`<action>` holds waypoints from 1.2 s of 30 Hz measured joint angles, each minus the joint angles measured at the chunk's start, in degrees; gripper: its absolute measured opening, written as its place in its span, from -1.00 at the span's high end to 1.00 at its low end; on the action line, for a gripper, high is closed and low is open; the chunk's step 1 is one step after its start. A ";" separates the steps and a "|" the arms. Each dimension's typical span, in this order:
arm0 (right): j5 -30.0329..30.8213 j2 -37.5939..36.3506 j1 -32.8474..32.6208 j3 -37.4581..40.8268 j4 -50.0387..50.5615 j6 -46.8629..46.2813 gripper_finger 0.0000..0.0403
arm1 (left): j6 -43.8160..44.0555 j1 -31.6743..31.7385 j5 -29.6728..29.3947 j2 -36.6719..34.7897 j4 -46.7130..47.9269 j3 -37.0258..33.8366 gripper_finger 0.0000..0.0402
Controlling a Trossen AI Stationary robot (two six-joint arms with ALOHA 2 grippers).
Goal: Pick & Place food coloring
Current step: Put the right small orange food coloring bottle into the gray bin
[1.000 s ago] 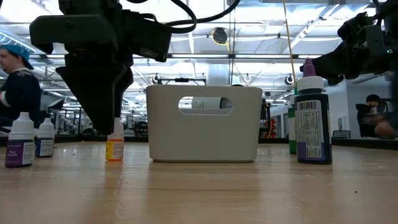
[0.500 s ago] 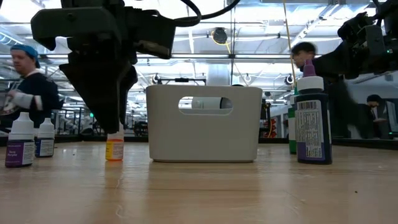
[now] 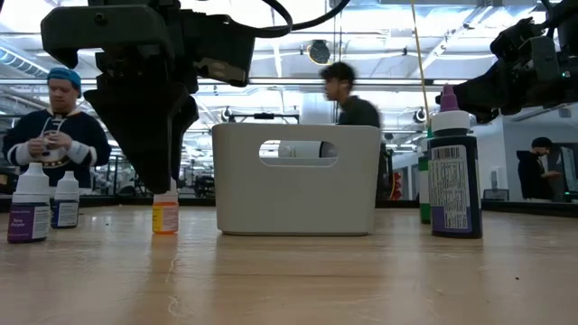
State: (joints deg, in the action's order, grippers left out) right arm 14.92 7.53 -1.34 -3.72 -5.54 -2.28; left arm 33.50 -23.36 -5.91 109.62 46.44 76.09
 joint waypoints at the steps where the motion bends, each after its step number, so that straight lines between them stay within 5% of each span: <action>1: 0.00 0.00 0.00 -0.01 0.02 -0.01 0.62 | 0.04 0.07 0.00 0.00 0.00 0.00 0.23; 18: 0.00 0.00 -0.01 0.01 0.02 -0.01 0.62 | 1.53 0.96 1.00 -0.04 0.02 0.00 0.51; 36: 0.00 -0.01 0.01 0.00 0.01 -0.01 0.62 | 1.53 0.94 1.42 -0.04 0.09 0.00 0.28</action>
State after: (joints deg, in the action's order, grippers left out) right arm 14.92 7.52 -1.33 -3.72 -5.53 -2.29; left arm 35.03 -22.41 -4.49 109.58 46.53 76.09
